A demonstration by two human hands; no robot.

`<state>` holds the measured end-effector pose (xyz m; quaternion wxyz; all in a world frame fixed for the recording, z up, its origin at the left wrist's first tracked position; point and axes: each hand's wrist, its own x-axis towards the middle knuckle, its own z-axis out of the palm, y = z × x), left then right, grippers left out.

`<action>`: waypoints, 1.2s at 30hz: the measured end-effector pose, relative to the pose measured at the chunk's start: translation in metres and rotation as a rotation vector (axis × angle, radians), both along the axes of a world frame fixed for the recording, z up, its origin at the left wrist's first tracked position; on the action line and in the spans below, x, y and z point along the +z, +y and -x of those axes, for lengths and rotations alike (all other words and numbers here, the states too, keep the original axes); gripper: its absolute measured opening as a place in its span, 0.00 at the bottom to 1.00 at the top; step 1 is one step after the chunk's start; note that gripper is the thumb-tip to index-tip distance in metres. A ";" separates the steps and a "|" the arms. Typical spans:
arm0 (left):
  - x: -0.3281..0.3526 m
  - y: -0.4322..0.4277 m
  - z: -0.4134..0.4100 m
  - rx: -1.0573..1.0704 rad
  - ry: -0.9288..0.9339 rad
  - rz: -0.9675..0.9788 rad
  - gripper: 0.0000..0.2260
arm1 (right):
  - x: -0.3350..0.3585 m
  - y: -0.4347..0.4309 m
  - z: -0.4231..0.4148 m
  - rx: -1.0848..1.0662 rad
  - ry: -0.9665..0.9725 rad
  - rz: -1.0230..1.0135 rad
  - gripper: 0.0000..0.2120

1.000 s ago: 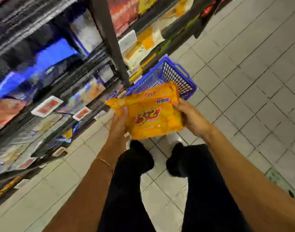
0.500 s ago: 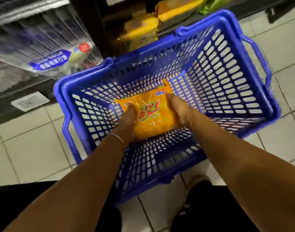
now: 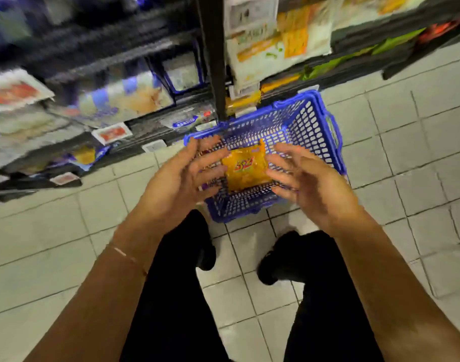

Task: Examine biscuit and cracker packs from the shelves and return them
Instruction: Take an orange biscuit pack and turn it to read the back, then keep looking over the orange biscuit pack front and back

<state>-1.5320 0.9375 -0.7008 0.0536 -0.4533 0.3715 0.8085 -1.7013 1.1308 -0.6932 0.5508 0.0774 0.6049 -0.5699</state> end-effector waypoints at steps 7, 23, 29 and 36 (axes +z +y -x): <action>0.274 -0.014 -0.109 0.090 0.136 0.205 0.19 | 0.274 -0.006 -0.053 0.224 0.233 0.155 0.13; 0.361 0.146 -0.414 1.081 0.082 0.368 0.21 | 0.358 -0.075 -0.243 0.932 0.364 0.188 0.11; 0.371 0.124 -0.527 1.245 -0.038 0.456 0.18 | 0.358 -0.147 -0.383 1.088 0.338 0.265 0.12; 0.364 0.076 -0.650 1.286 -0.167 0.379 0.18 | 0.361 -0.208 -0.529 1.209 0.273 0.338 0.15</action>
